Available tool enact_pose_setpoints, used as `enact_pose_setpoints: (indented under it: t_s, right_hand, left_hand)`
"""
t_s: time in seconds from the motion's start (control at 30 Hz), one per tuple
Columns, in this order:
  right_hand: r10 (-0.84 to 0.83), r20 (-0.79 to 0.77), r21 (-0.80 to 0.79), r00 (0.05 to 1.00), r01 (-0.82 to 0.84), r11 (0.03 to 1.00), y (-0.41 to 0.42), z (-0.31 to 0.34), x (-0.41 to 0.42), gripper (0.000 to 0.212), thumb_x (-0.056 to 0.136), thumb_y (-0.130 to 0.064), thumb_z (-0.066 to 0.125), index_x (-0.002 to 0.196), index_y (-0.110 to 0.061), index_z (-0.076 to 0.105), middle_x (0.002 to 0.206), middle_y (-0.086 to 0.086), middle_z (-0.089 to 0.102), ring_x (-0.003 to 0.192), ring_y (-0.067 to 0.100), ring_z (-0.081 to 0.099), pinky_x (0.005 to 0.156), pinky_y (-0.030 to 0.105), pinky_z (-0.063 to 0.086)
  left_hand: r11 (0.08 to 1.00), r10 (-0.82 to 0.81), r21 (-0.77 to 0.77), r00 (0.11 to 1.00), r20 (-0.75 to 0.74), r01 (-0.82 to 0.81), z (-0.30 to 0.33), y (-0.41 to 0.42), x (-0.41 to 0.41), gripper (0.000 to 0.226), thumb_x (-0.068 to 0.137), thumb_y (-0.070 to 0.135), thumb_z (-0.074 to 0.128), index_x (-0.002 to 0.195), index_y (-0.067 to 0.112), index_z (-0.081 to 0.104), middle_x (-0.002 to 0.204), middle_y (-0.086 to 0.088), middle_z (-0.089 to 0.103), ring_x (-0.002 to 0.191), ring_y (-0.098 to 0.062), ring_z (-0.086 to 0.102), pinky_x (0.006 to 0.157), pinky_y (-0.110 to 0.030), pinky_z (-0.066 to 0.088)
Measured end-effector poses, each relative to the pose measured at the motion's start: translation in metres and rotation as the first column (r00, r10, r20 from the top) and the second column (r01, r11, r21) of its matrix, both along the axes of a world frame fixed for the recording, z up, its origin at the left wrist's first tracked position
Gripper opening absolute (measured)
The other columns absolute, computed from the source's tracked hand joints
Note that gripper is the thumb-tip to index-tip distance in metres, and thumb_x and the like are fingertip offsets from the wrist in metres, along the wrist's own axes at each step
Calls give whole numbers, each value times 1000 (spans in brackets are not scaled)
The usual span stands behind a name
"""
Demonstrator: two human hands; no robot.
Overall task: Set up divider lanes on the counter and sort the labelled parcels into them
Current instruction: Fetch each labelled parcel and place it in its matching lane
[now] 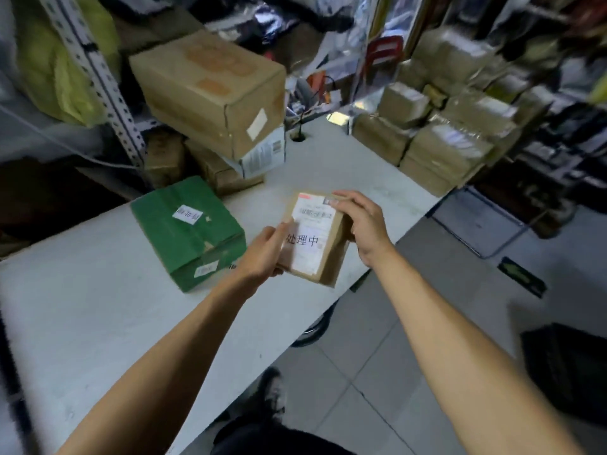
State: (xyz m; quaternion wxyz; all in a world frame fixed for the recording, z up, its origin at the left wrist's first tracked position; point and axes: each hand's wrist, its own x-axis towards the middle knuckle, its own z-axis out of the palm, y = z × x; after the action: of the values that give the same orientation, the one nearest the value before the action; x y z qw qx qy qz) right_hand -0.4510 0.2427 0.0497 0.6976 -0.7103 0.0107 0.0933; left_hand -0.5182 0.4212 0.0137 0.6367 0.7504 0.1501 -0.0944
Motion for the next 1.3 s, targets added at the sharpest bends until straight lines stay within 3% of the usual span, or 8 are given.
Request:
enact_pose_setpoints:
  t_s: [0.17,0.27,0.37,0.47,0.53,0.6,0.93,1.3]
  right_hand:
    - [-89,-6,30,996,89,996,-60,12,30,10,85,-28,69,93,-27,75,89,-8,74,83,7,67,66,24,49]
    - [-245,22,53,969,244,968,-102,6,39,15,94,-28,66,105,-21,75,102,-5,75,95,12,69,77,28,54]
    - [-410,12,99,912,407,908,-144,-1,45,34,95,-38,68,126,-23,66,116,-2,73,105,11,71,92,31,56]
    - [-494,-49,210,868,492,845,-188,-10,50,46,89,-43,73,129,-23,61,121,7,72,110,22,71,97,44,56]
    - [-509,-102,275,855,516,811,-218,-16,57,30,95,-34,68,123,-25,62,121,9,73,113,28,70,97,48,56]
    - [-491,-109,339,864,497,799,-249,-23,71,21,99,-24,63,120,-26,64,122,11,73,114,32,69,97,49,56]
    - [-351,-34,398,936,335,854,-424,-8,169,47,101,-21,56,147,-20,47,134,11,67,122,32,65,100,49,55]
    - [-223,12,320,975,208,924,-499,23,296,68,85,-39,64,151,-33,47,133,1,69,122,24,66,112,54,44]
  left_hand:
    - [948,-194,-255,981,17,192,7,-44,60,52,107,58,23,119,33,67,107,-2,78,91,-22,75,72,-35,56]
    - [902,-277,-331,960,50,278,4,-84,92,58,95,69,41,128,27,64,119,-9,74,101,-29,74,73,-38,57]
    - [855,-320,-419,947,36,305,-4,-132,126,90,78,76,64,147,22,43,135,-14,65,121,-39,65,100,-66,49]
    - [815,-384,-449,922,55,366,-11,-187,153,80,84,70,63,148,28,42,138,-11,63,124,-40,63,103,-73,42]
    - [812,-392,-443,918,69,380,-14,-225,168,78,83,71,61,147,31,43,138,-9,64,123,-37,64,102,-71,44]
    - [822,-366,-440,927,78,362,-16,-262,184,82,81,74,64,147,30,45,138,-8,64,124,-36,63,104,-69,45]
    - [837,-259,-467,958,125,287,-1,-446,282,96,70,76,71,147,22,49,136,-10,66,126,-33,62,109,-59,45]
    - [824,-120,-544,987,106,158,39,-522,398,82,78,73,62,144,26,51,133,-8,68,120,-34,66,104,-62,49]
